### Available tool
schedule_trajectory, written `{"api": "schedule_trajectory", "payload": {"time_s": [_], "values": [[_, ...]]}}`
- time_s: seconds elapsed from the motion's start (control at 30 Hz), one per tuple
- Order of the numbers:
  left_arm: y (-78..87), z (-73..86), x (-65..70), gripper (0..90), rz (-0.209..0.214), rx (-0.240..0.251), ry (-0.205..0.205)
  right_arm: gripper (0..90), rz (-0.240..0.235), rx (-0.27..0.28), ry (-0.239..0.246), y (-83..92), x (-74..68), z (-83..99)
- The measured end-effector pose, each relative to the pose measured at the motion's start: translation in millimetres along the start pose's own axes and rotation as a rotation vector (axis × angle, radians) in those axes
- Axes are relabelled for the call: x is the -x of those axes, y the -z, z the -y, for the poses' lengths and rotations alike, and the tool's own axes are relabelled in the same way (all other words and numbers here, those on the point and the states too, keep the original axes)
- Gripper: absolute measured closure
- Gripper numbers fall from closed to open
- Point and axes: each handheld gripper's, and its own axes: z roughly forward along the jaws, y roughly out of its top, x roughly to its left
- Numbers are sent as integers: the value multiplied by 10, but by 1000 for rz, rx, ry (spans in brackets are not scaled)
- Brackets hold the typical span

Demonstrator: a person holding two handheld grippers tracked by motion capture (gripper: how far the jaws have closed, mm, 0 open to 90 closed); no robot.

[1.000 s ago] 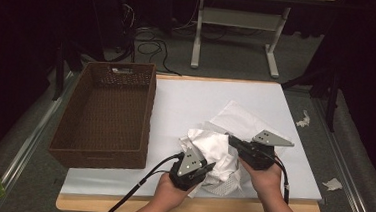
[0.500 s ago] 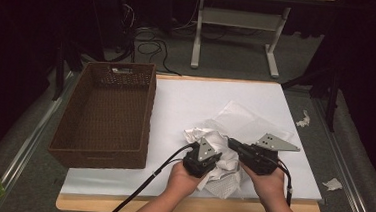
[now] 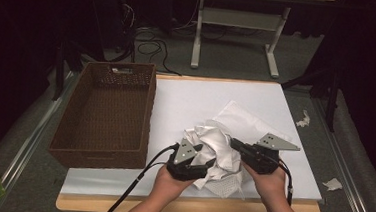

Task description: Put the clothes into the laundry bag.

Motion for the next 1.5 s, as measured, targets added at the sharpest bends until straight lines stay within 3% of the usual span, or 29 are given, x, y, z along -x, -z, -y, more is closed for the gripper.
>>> {"api": "schedule_trajectory", "payload": {"time_s": [0.13,0.27,0.33,0.4,0.43,0.5,0.63,0.7,0.8,0.97,1.03,1.07,1.13,1.23,1.33,1.4,1.47,1.5], "values": [[-3,-71,-218,231,-60,14,99,895,5,-2,0,5,-3,3],[-131,-275,-331,181,-51,42,136,894,4,-2,-3,-1,-6,6],[-184,-316,-351,282,-21,55,151,894,1,-6,-4,-8,2,17],[-224,-303,-347,545,11,41,157,895,0,-11,-4,-16,5,25],[-215,-278,-312,689,14,19,132,895,0,-12,-5,-18,7,27],[-172,-225,-222,811,30,16,99,894,-2,-8,-5,-16,18,28],[-115,-120,-31,838,84,-9,52,894,5,-11,-11,-22,38,38],[-159,-91,42,839,108,-24,53,894,10,-10,-10,-19,40,33],[-281,-93,102,837,111,-41,40,894,7,-3,-11,-6,23,10],[-602,-154,103,834,70,-70,58,894,-13,19,9,50,-42,-46],[-711,-152,128,822,52,-84,51,894,-19,23,12,63,-55,-50],[-729,-147,136,792,58,-77,66,894,-16,20,13,70,-61,-45],[-680,-141,148,672,81,-55,66,894,-11,18,11,78,-41,-26],[-426,-104,159,513,87,-6,35,894,-8,15,2,101,-2,3],[-194,-28,102,362,12,39,24,894,-2,11,1,107,10,16],[-175,19,14,258,-20,36,62,894,0,12,3,97,7,16],[-274,28,-77,191,2,2,130,894,2,7,7,84,-9,16],[-334,27,-97,214,15,-3,144,894,1,4,12,80,-15,16]]}}
